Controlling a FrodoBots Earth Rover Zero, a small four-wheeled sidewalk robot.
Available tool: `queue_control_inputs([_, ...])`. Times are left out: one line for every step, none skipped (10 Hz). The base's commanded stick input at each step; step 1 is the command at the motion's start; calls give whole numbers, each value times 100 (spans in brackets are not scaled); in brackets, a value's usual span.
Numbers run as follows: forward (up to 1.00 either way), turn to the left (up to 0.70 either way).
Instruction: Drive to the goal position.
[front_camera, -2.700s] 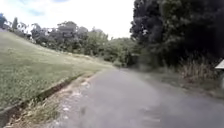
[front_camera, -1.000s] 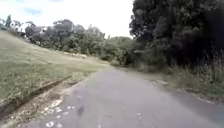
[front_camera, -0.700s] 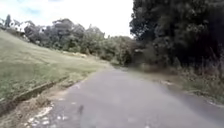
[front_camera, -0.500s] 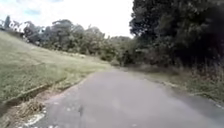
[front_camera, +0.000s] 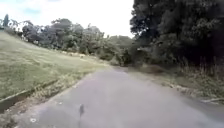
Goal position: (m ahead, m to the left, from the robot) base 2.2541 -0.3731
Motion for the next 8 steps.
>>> queue_control_inputs([100, 0])
queue_control_inputs([100, 0])
queue_control_inputs([100, 0])
queue_control_inputs([100, 0])
queue_control_inputs([100, 0])
queue_control_inputs([100, 0])
queue_control_inputs([100, 0])
queue_control_inputs([100, 0])
